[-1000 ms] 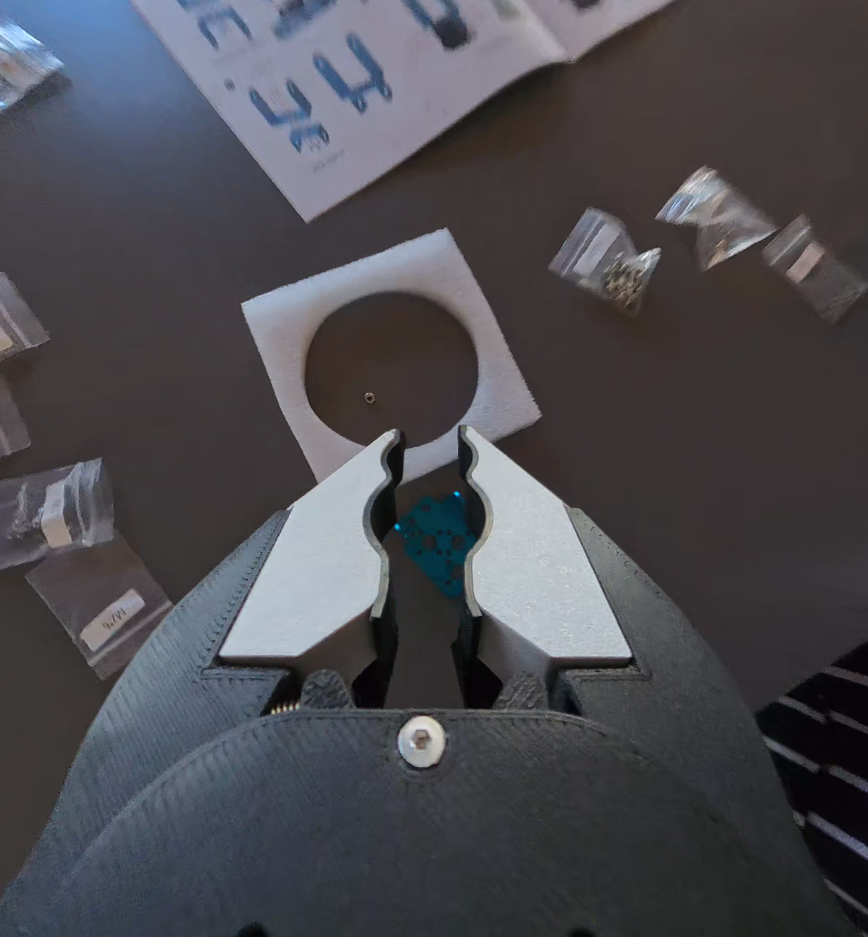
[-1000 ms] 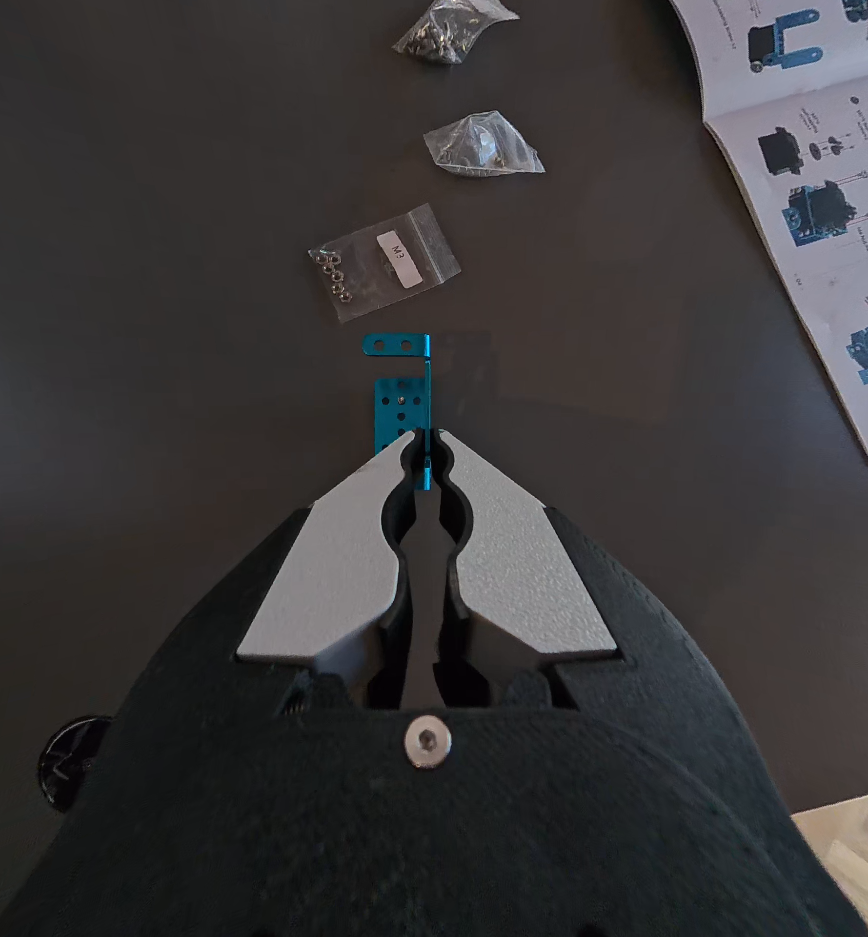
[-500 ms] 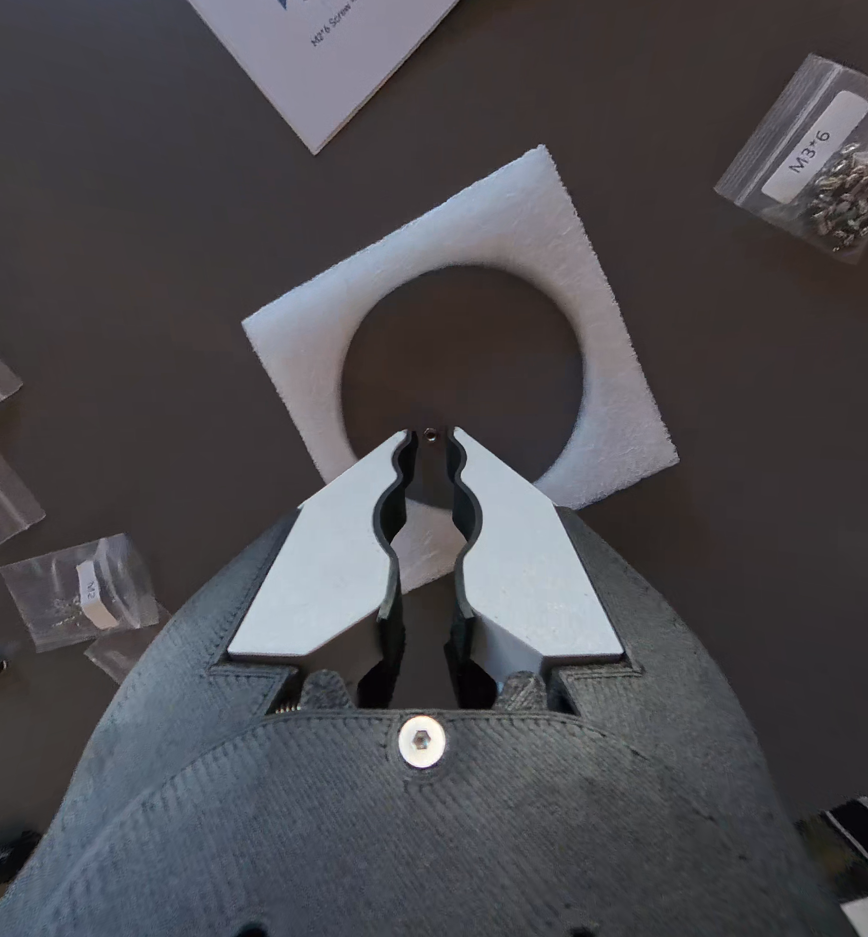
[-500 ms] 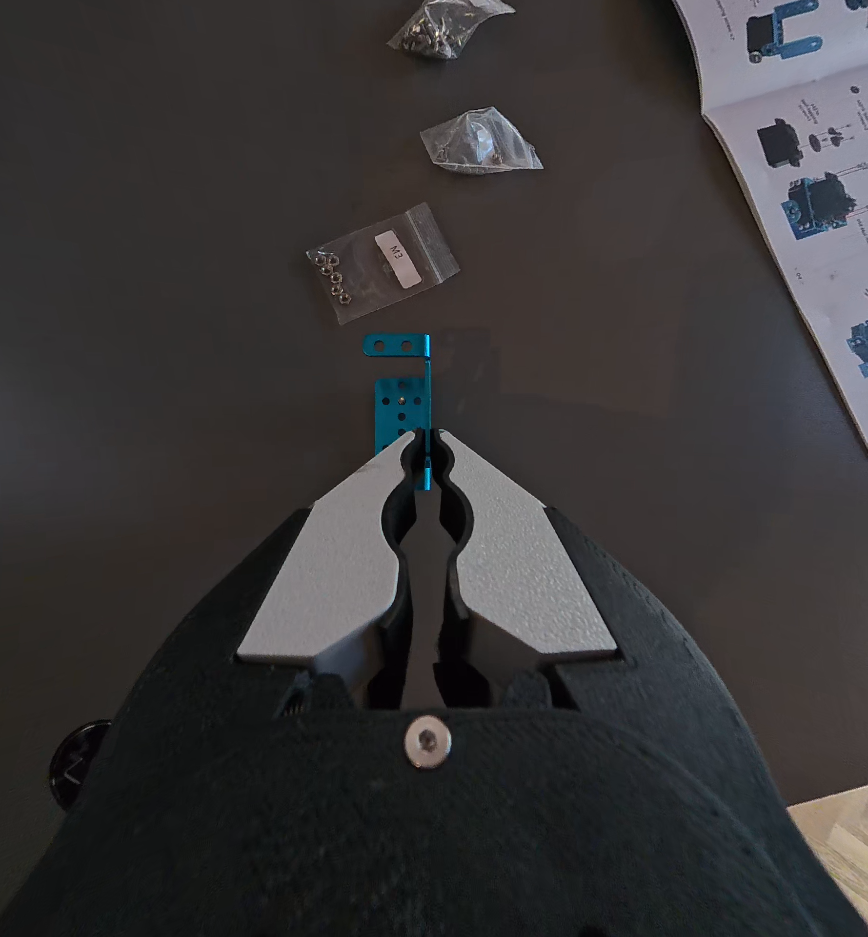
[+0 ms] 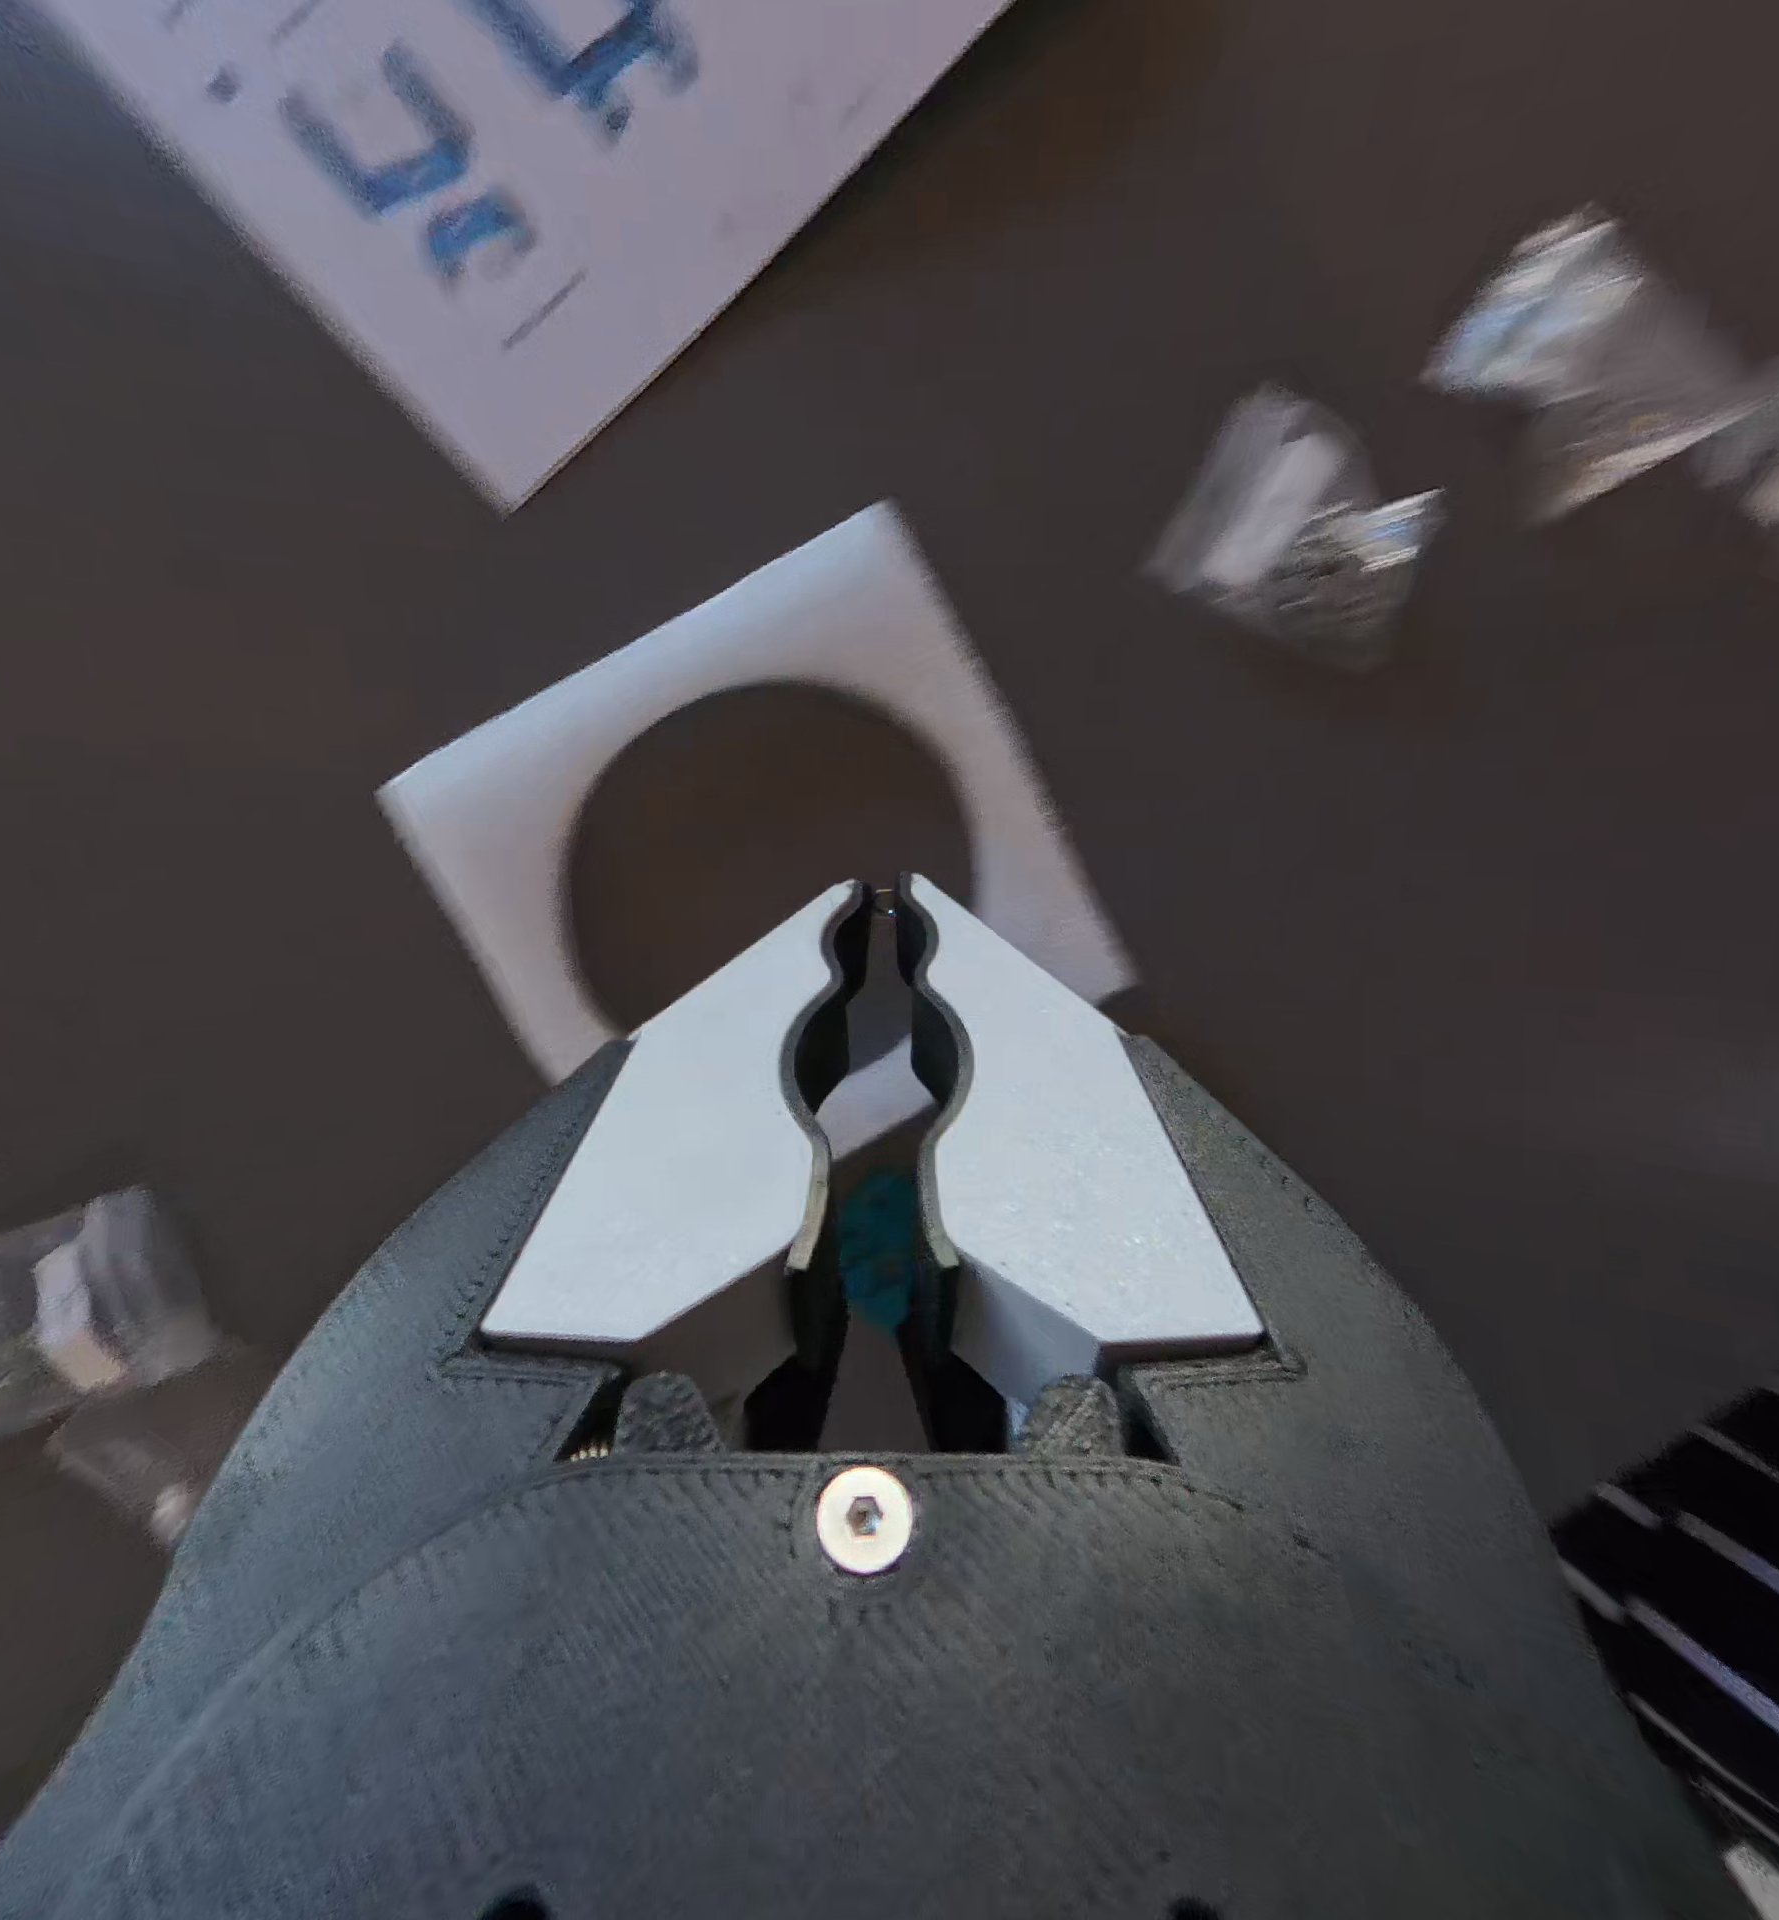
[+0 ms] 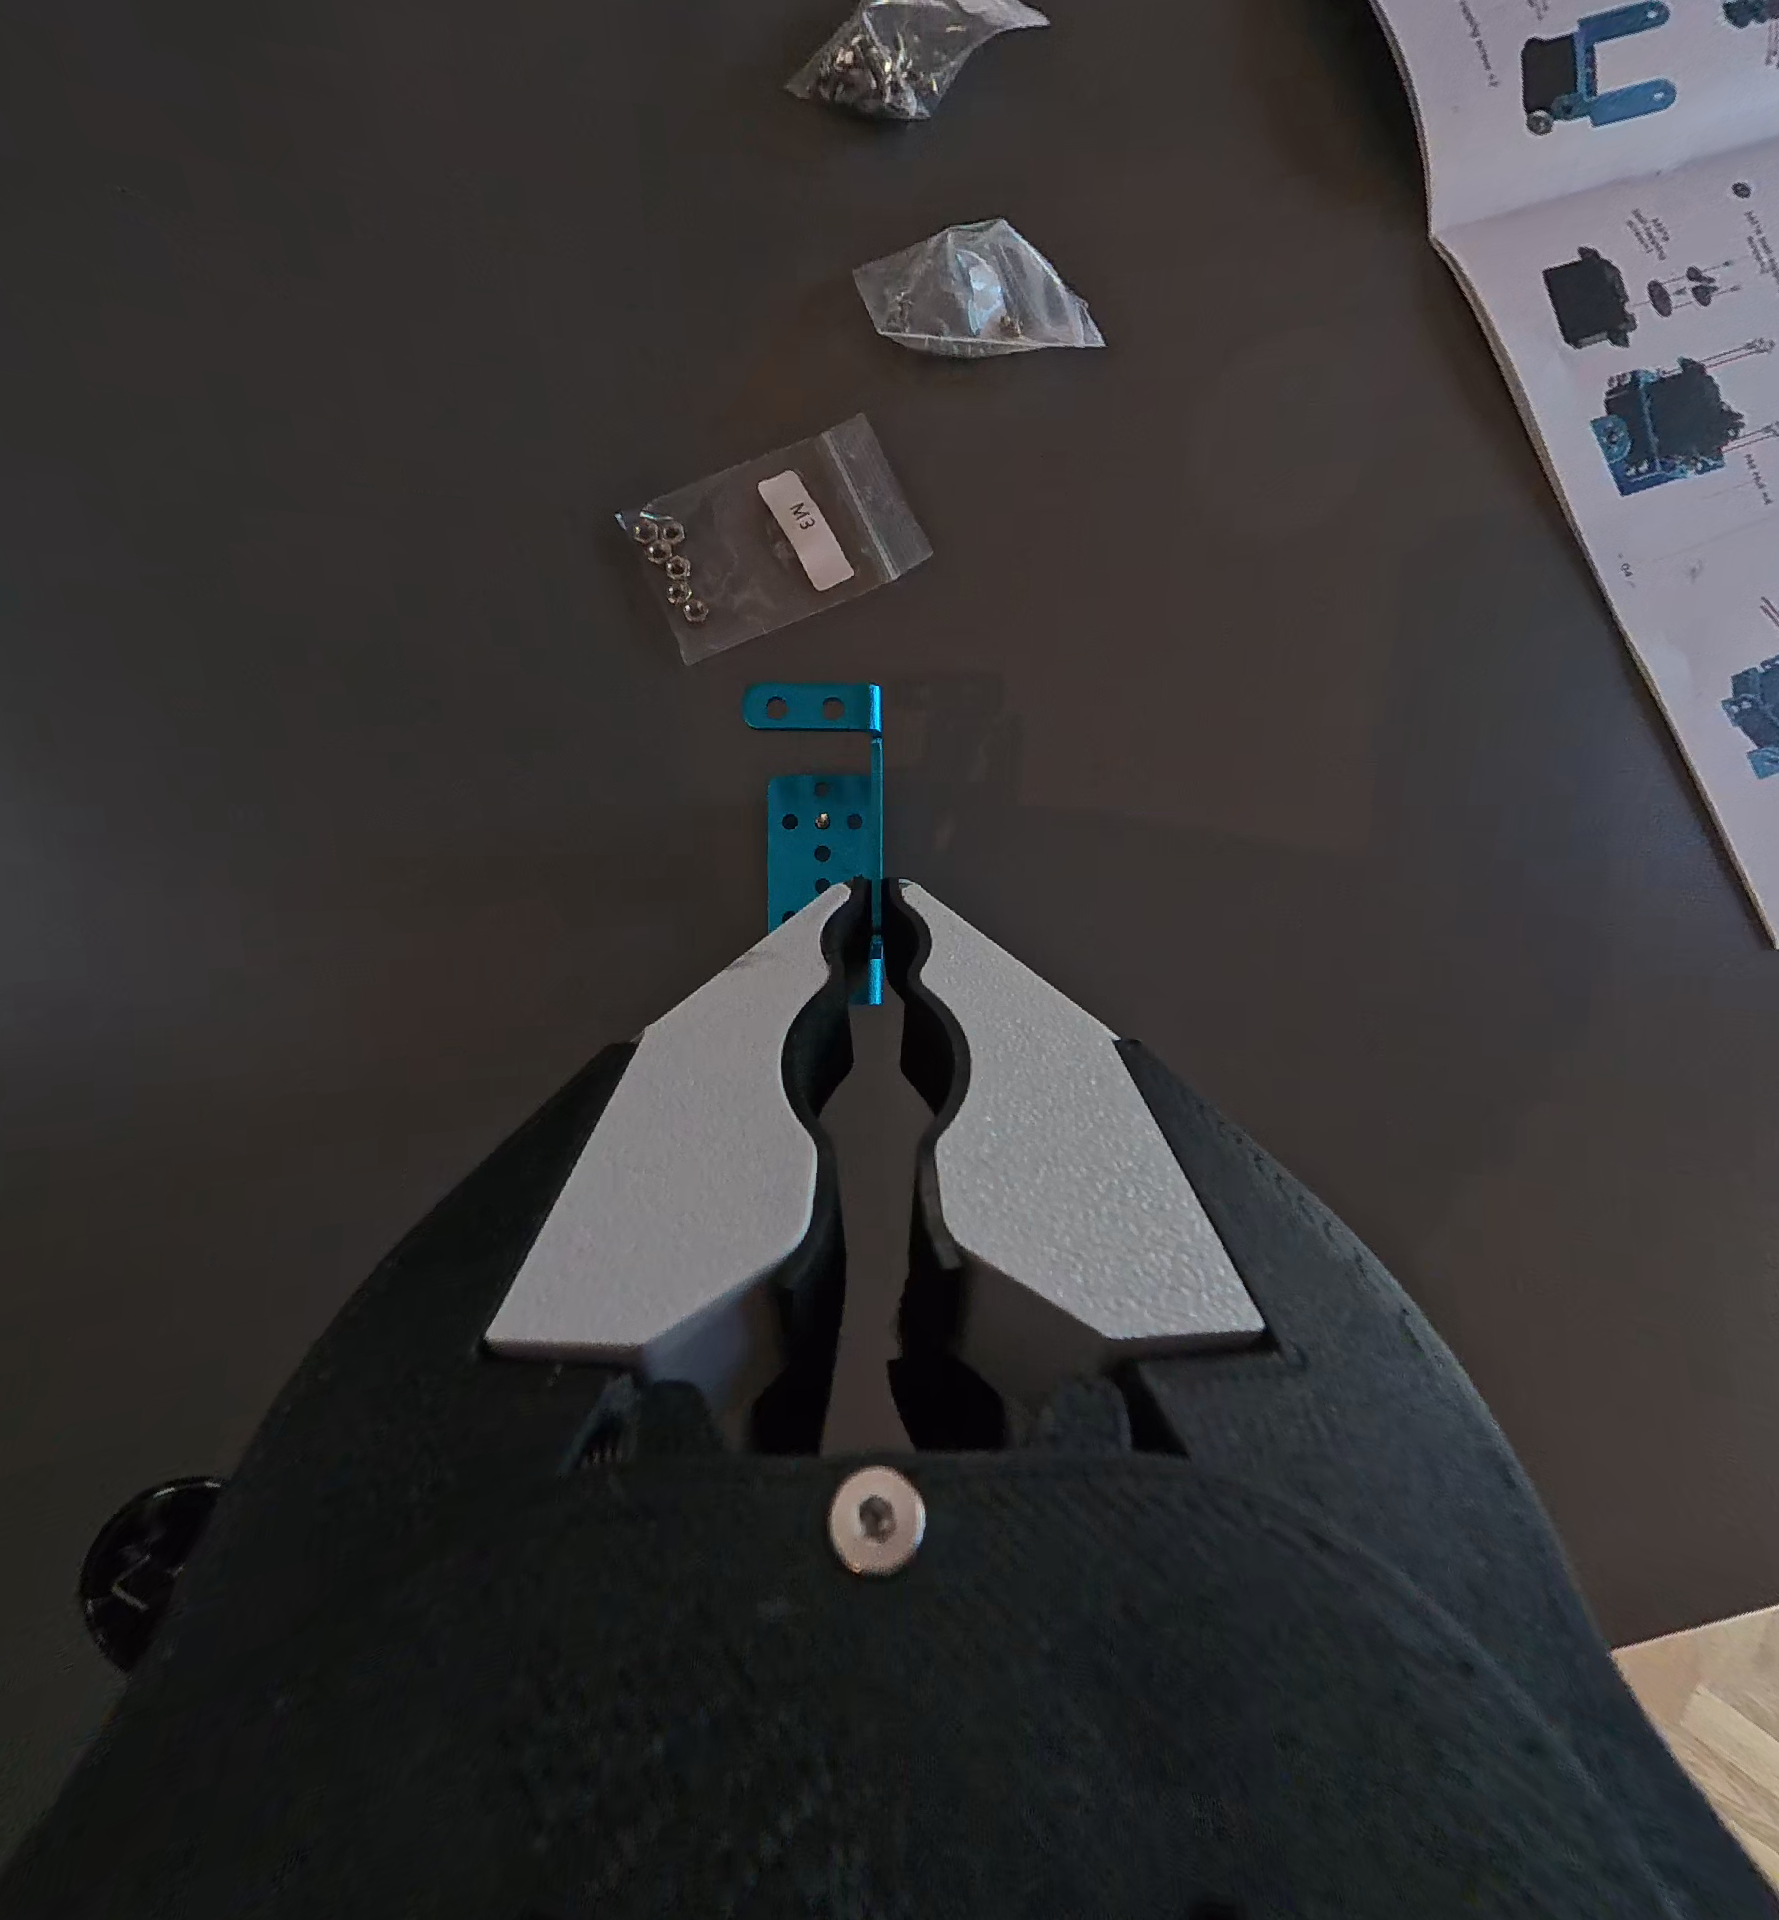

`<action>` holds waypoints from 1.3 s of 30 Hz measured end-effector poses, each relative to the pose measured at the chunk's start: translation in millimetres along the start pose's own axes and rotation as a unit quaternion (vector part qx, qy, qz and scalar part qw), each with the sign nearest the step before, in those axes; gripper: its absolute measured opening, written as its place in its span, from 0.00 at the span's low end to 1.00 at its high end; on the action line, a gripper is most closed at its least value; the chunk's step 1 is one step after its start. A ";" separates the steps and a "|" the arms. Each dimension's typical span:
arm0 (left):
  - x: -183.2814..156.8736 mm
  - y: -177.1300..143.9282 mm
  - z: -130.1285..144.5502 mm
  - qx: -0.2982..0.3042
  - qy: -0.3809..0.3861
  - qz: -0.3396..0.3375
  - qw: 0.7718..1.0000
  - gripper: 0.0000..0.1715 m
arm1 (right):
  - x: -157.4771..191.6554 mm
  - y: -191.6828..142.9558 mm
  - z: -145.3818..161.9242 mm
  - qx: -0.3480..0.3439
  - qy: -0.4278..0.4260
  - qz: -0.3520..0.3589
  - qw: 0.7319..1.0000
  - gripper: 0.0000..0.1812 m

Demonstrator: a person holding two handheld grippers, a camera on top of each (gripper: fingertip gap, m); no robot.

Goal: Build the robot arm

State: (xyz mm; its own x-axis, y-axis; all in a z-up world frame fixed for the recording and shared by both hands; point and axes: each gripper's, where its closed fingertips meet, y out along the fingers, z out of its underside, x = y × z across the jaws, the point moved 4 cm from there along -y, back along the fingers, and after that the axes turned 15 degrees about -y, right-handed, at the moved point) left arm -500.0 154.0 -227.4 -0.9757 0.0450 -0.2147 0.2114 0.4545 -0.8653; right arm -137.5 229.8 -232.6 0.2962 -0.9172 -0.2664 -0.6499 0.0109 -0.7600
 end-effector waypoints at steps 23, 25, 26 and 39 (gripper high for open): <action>-318.4 98.0 17.6 0.049 0.358 0.180 0.915 0.12 | -3.5 0.2 4.1 0.021 -0.011 -0.022 0.999 0.01; -314.6 86.7 12.4 0.039 0.342 0.197 0.918 0.13 | -3.9 0.4 4.2 0.018 -0.011 -0.023 1.000 0.01; -310.3 79.4 8.2 0.032 0.332 0.204 0.920 0.13 | -4.1 0.7 4.0 0.016 -0.011 -0.023 1.000 0.01; -298.2 93.7 -44.9 0.021 0.297 0.249 0.922 0.09 | -3.6 4.2 -0.8 0.013 -0.044 -0.034 0.998 0.01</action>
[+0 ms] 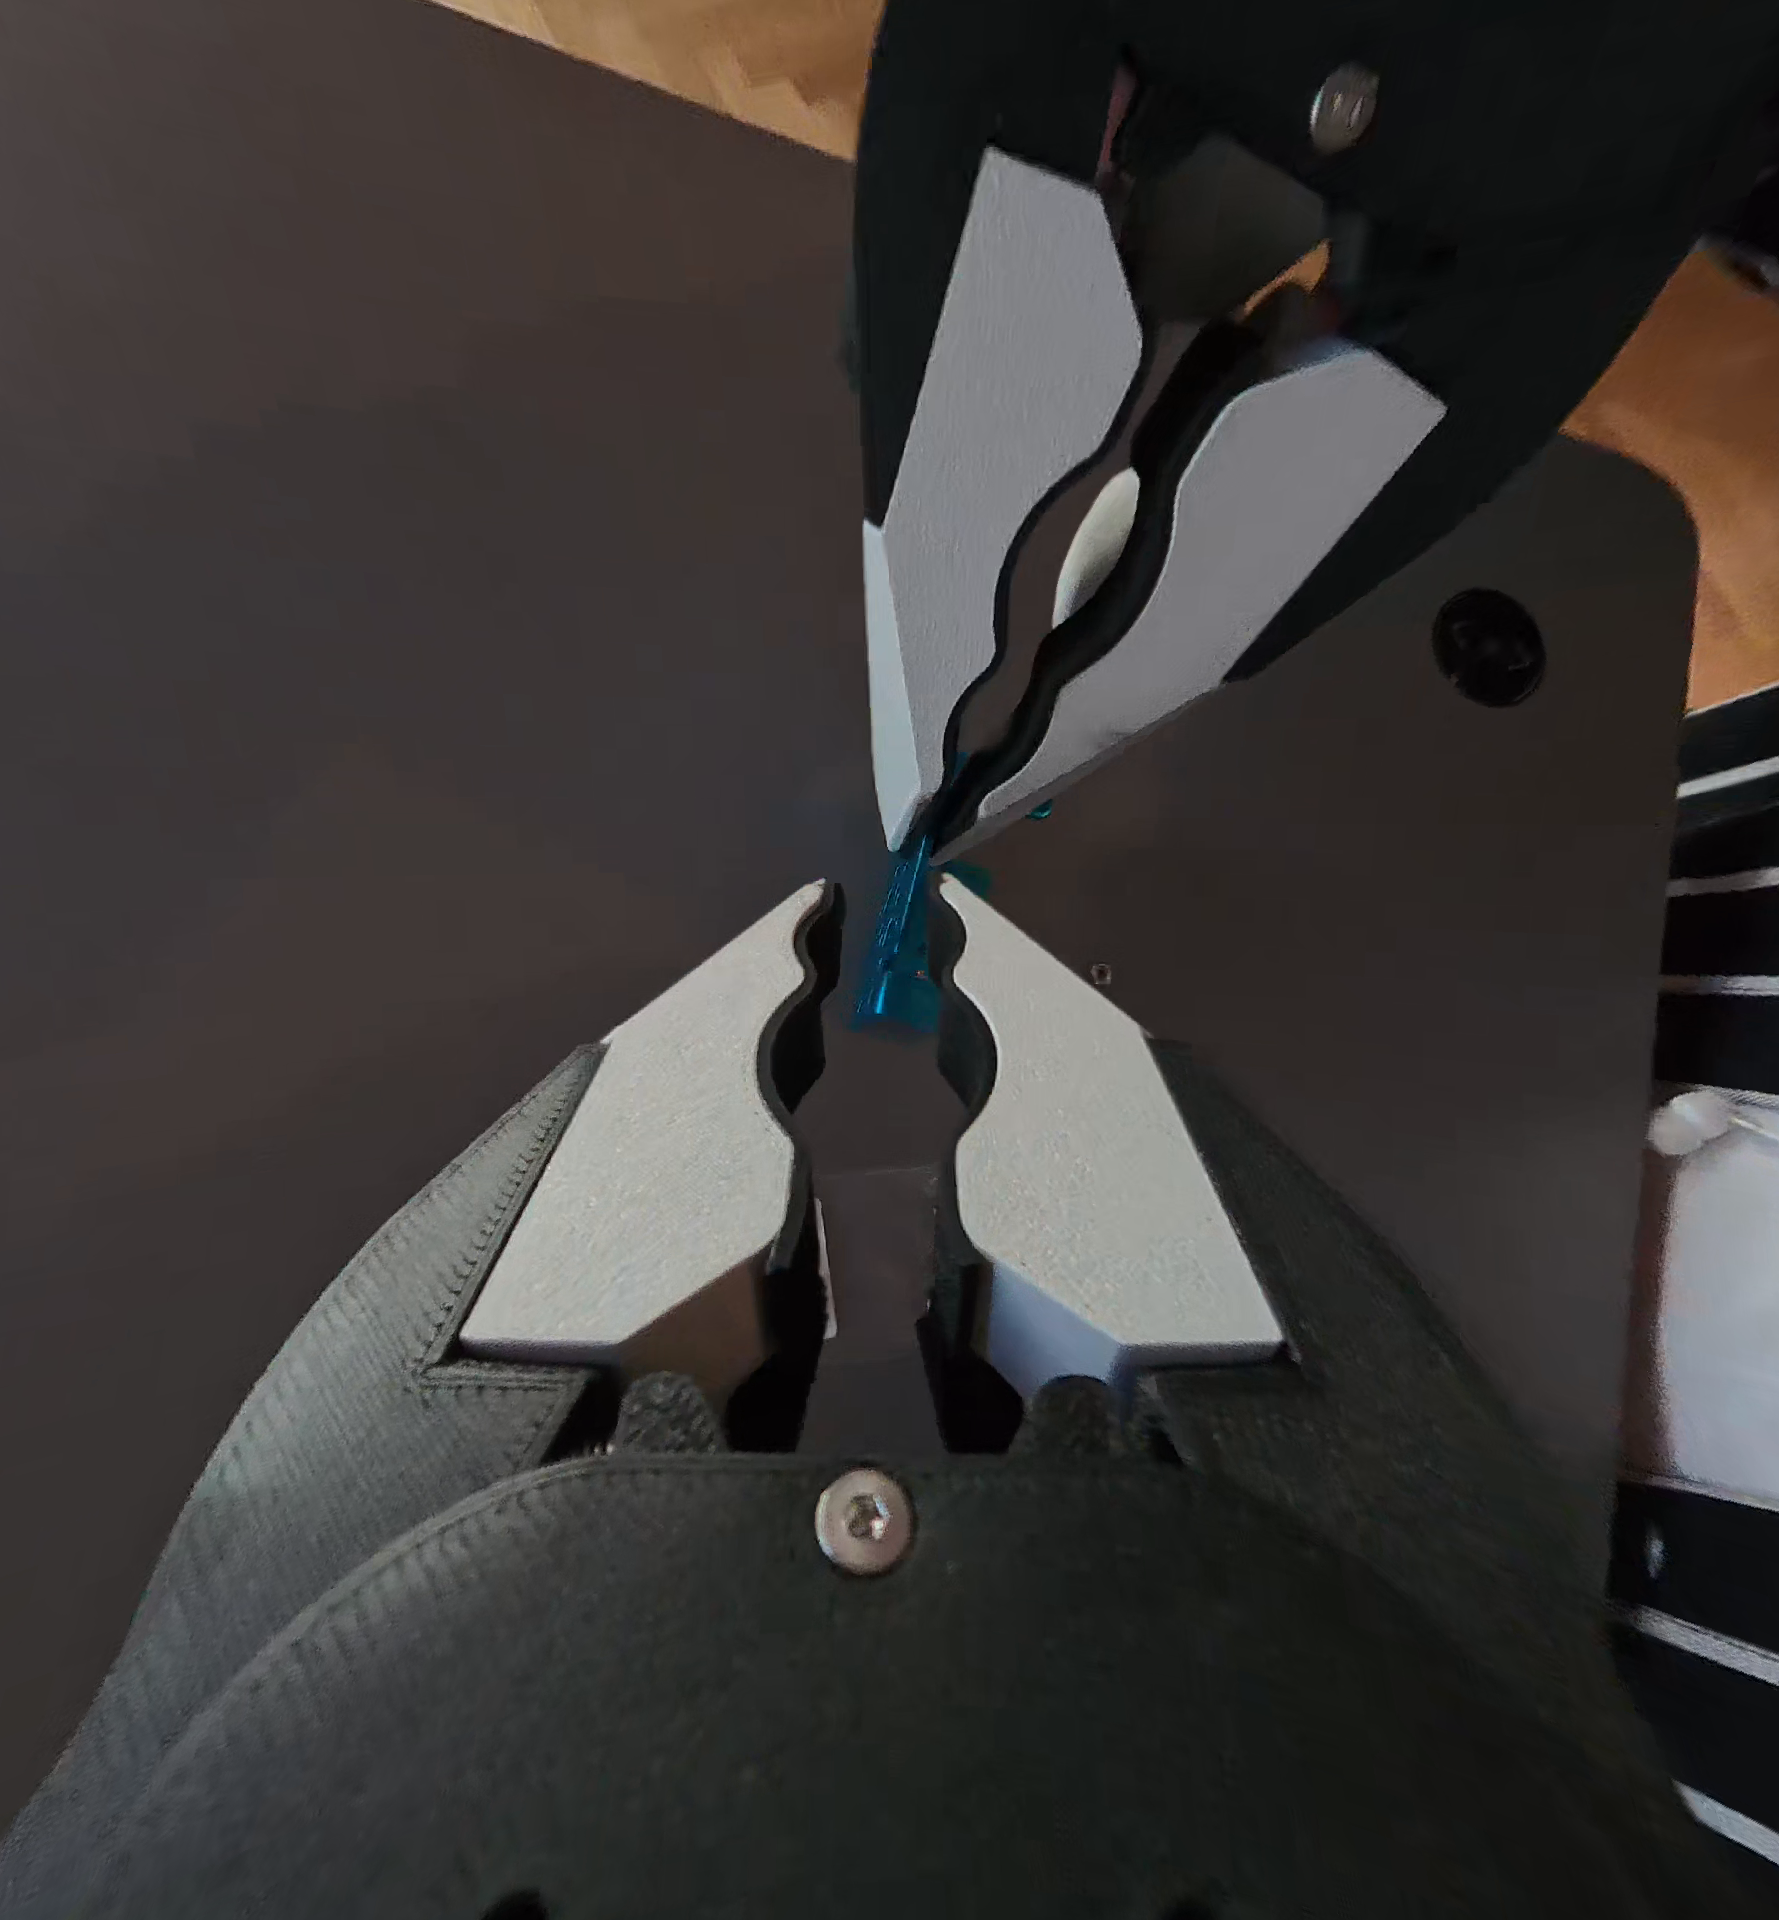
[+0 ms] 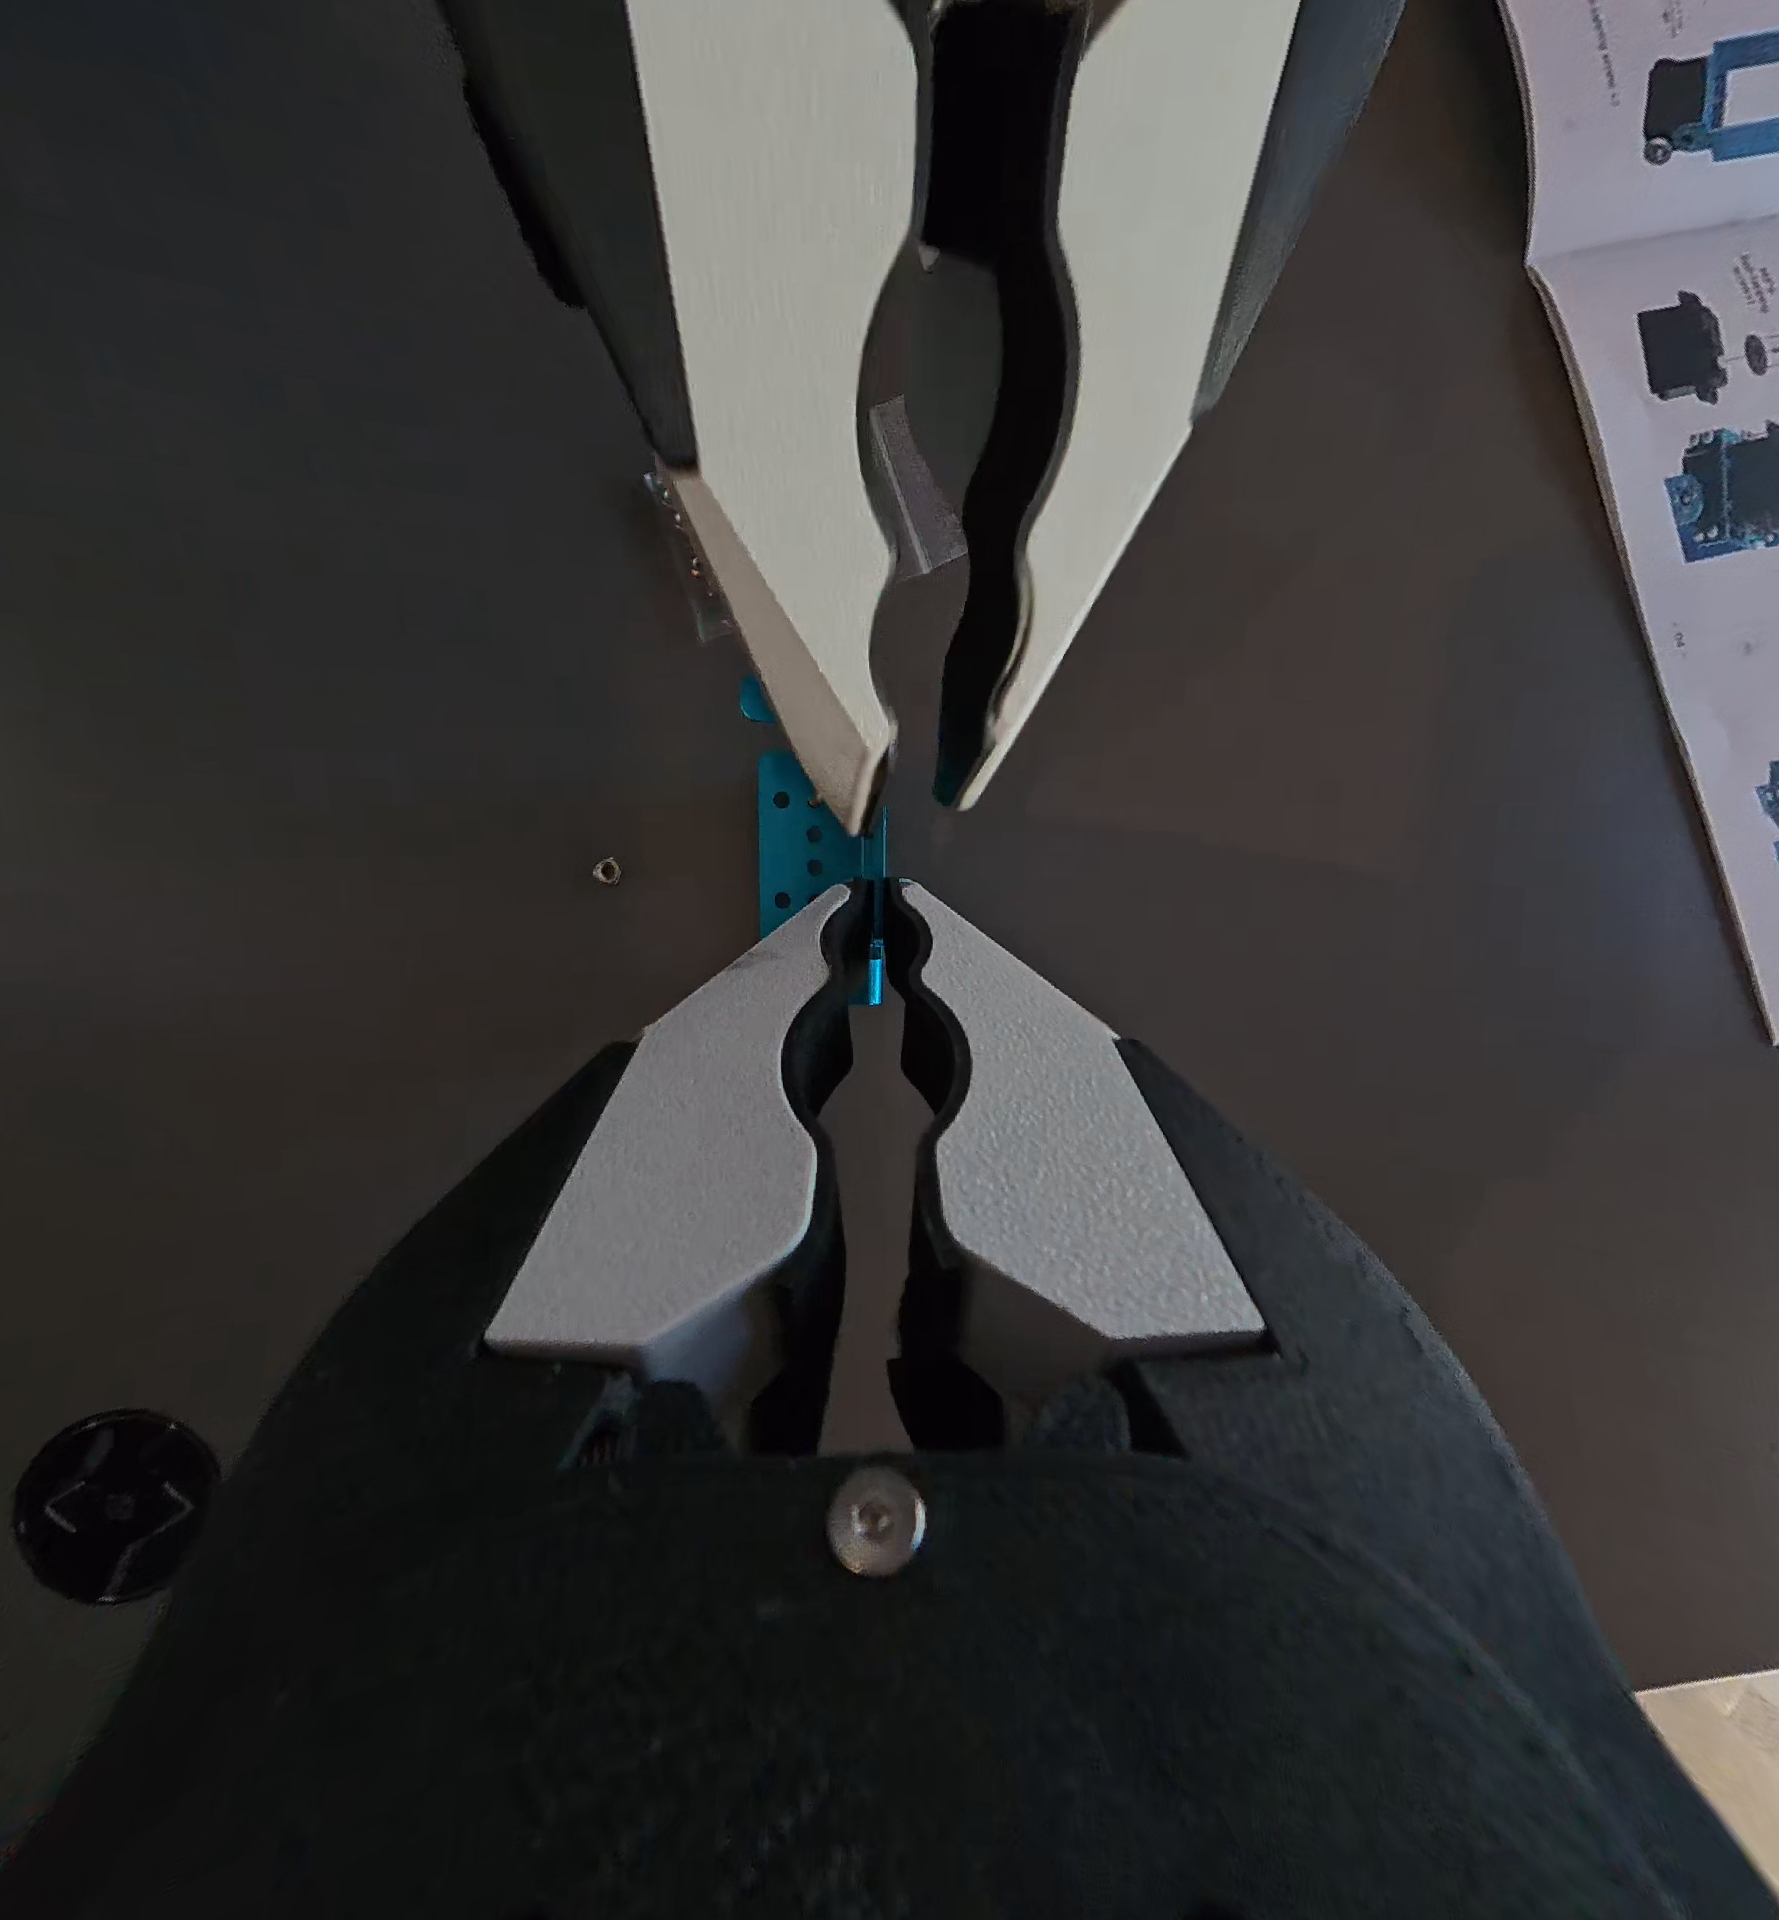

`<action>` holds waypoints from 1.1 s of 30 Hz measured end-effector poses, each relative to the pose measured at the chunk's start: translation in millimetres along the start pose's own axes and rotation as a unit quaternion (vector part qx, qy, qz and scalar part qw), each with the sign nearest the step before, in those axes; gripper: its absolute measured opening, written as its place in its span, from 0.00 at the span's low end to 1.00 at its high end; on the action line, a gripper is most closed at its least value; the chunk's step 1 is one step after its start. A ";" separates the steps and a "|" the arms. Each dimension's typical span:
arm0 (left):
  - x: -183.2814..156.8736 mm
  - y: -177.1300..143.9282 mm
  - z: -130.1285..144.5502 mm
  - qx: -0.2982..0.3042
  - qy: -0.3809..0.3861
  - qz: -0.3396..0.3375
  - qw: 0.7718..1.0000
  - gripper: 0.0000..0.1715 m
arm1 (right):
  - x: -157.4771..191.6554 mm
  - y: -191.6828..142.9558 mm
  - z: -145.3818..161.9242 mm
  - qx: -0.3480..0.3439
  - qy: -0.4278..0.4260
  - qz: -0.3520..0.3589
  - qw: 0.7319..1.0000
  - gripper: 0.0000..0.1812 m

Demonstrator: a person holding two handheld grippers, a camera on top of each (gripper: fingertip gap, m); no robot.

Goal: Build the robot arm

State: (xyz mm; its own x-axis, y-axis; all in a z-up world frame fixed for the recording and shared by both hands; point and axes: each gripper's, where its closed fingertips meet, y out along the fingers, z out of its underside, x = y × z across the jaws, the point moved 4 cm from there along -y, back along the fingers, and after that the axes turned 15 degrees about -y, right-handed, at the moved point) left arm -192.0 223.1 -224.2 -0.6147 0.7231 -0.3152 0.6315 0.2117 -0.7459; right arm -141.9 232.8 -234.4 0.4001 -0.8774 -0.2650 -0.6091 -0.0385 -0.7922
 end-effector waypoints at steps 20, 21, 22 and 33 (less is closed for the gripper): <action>-3.2 8.3 10.1 -0.070 0.035 -0.120 0.990 0.00 | -9.3 -52.4 5.2 -0.153 0.145 0.181 0.961 0.17; -2.9 8.4 10.2 -0.072 0.029 -0.122 0.989 0.00 | -7.4 -50.8 9.9 -0.151 0.183 0.185 0.954 0.17; -2.5 8.5 10.0 -0.075 0.022 -0.123 0.989 0.00 | -3.1 -47.3 9.9 -0.164 0.211 0.179 0.947 0.19; -1.2 8.3 11.4 -0.105 -0.014 -0.137 0.985 0.00 | 2.6 -7.0 19.3 -0.097 0.318 0.202 0.921 0.12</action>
